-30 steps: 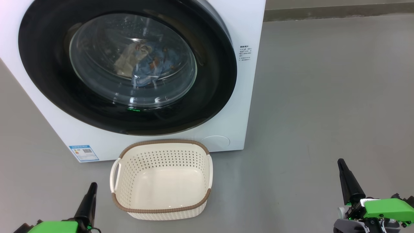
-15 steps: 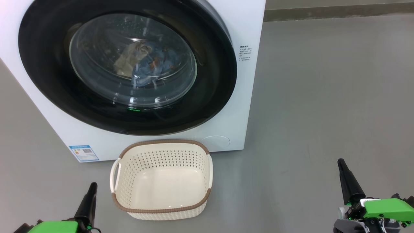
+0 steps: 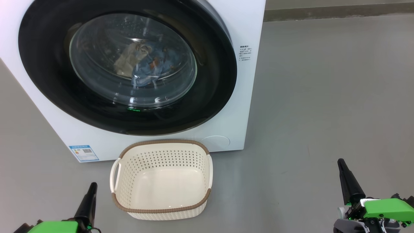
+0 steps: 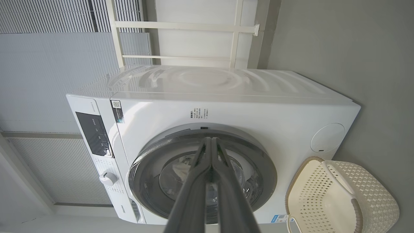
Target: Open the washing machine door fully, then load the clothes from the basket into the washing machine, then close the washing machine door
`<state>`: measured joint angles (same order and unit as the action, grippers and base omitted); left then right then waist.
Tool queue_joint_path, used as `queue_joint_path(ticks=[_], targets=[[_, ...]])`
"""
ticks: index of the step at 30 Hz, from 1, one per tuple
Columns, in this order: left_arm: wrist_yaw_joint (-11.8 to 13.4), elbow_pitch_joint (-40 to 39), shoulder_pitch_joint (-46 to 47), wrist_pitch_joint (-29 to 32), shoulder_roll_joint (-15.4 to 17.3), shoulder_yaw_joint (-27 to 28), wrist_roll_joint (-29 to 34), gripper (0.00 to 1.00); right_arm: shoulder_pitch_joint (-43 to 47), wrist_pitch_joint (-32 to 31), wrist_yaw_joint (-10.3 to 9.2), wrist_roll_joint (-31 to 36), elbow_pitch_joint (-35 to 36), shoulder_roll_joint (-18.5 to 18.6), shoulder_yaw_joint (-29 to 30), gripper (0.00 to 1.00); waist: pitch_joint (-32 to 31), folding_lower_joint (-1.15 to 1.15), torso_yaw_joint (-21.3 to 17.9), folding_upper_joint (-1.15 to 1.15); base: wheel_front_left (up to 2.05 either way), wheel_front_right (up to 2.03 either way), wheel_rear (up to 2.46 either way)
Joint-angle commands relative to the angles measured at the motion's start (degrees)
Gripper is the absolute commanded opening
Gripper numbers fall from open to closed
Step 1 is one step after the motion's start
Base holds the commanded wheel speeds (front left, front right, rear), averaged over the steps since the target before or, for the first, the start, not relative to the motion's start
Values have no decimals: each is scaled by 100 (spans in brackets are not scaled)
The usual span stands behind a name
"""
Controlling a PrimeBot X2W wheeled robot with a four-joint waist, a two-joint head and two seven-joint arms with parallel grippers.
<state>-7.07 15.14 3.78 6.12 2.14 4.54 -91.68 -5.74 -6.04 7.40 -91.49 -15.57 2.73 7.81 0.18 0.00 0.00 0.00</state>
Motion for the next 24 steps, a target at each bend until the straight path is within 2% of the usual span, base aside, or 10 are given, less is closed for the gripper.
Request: queue_joint_path(ticks=[1,24], targets=[[-42,-109,242,37,74,198,-49,0,-44,-48,9,-64,155,16,-124,0,0,0,0,0,0,0,0],[-42,-110,241,36,74,198,-49,0,-45,-49,9,-63,155,16,-123,0,0,0,0,0,0,0,0]])
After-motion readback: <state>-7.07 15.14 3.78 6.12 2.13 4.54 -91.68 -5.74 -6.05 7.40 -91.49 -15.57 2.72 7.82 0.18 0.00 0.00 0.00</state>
